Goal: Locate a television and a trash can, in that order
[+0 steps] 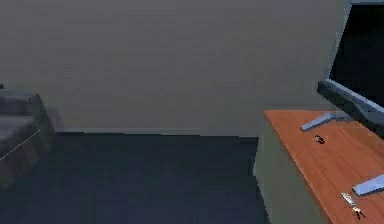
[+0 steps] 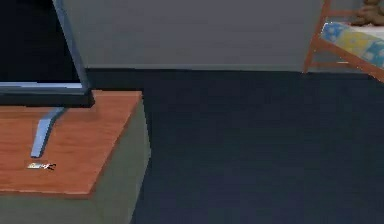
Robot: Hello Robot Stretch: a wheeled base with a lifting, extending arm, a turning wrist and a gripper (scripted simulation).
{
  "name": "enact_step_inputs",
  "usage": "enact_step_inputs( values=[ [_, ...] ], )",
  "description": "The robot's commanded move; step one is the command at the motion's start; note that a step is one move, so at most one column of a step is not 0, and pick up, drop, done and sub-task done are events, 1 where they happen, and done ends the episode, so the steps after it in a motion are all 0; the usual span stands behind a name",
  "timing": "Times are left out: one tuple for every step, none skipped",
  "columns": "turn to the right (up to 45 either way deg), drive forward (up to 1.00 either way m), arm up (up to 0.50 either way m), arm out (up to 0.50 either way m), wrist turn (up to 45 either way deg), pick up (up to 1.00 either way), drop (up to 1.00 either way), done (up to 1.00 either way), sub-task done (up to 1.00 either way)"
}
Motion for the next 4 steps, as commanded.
enact_step_inputs(
  values=[
    [-45.0,0.0,0.0,0.0,0.0,0.0,0.0,0.0,0.0],
    [-45.0,0.0,0.0,0.0,0.0,0.0,0.0,0.0,0.0],
    [-18.0,0.0,0.0,0.0,0.0,0.0,0.0,0.0,0.0],
    [0.0,1.0,0.0,0.0,0.0,0.0,0.0,0.0,0.0]
  ],
)
